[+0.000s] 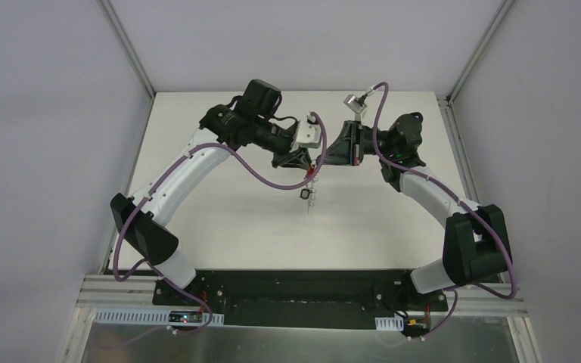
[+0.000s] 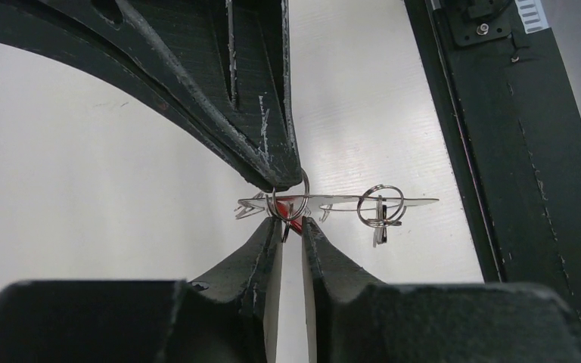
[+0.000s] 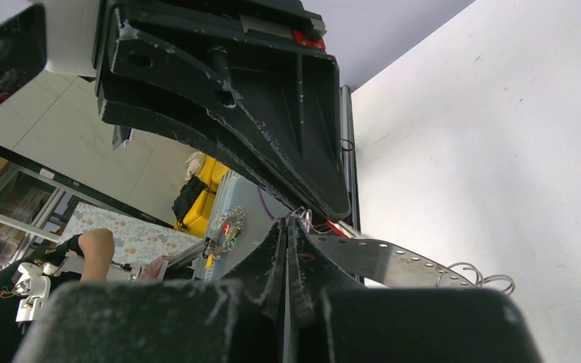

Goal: Put the keys on the keyring

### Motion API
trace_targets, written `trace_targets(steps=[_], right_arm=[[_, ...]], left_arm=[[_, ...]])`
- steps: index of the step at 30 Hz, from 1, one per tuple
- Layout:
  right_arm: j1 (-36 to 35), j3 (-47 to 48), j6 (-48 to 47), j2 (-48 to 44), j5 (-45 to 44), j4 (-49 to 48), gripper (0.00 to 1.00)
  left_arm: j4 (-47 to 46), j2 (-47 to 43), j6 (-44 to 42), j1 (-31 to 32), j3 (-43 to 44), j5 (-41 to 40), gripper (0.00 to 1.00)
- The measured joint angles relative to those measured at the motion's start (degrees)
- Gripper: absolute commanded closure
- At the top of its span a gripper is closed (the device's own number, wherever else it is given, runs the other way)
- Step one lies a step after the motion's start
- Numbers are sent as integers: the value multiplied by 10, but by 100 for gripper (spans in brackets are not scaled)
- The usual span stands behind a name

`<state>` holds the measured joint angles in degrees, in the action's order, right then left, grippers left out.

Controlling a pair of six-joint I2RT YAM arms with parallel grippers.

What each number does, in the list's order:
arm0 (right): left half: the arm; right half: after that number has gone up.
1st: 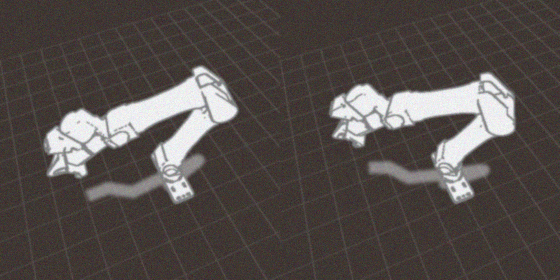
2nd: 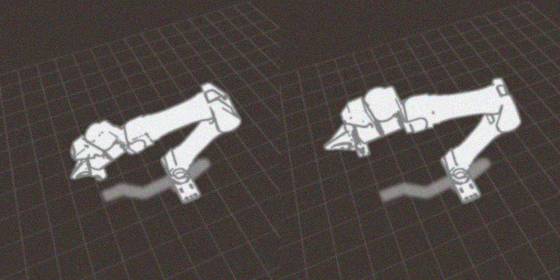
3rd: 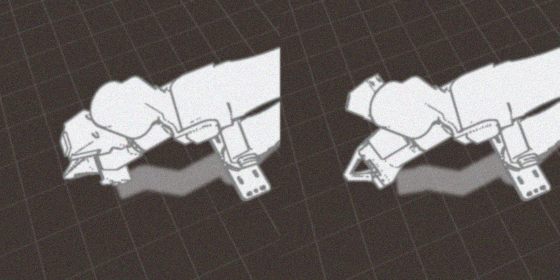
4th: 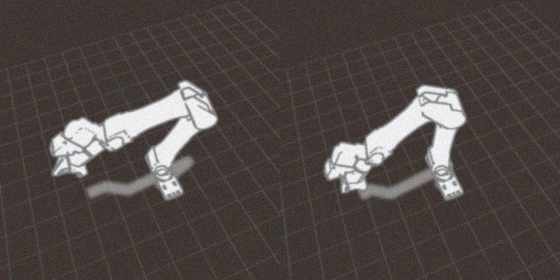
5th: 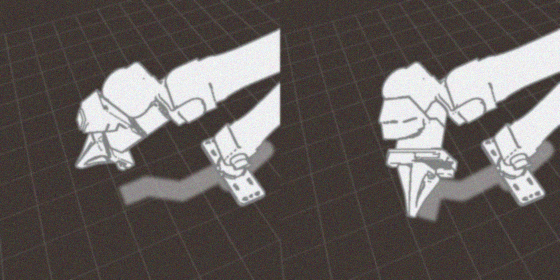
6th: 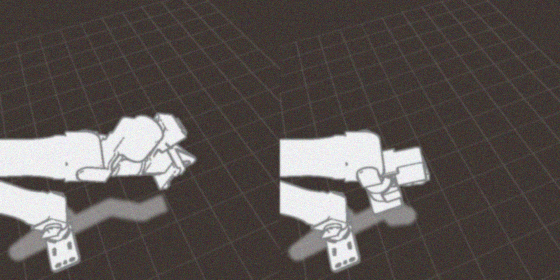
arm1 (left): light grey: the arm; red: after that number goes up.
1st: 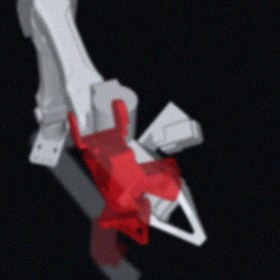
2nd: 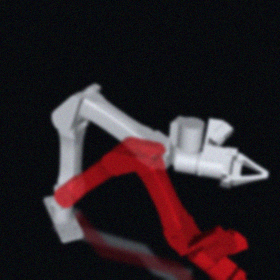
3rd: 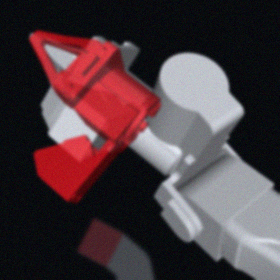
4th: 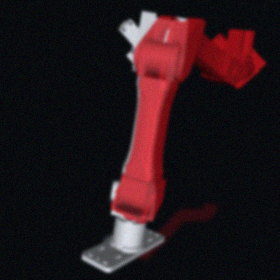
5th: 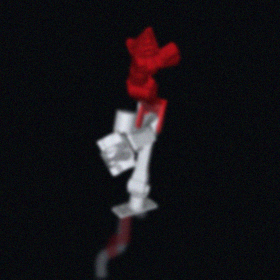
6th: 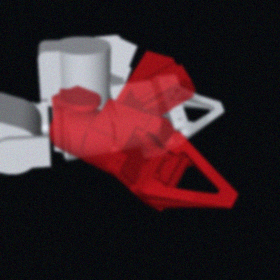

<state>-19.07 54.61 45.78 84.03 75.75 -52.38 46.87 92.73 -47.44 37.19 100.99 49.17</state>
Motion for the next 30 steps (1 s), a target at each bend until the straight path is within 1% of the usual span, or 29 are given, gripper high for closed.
trace_targets(steps=[6,16,19,23,25,30], right_arm=[[0,0,-4,0,-1,4,100],[1,0,-14,0,-10,22,100],[1,0,-23,0,-15,33,100],[1,0,-35,0,-17,43,100],[1,0,-41,0,-16,48,100],[1,-2,-47,0,-8,47,100]], left_arm=[[-1,-1,-3,0,-12,-3,88],[-21,-21,25,15,-49,-20,90],[-22,-24,34,15,-51,-23,85],[-25,-24,48,15,-51,-31,73],[-29,-24,56,15,-51,-35,69],[-41,-25,85,14,-52,-45,64]])
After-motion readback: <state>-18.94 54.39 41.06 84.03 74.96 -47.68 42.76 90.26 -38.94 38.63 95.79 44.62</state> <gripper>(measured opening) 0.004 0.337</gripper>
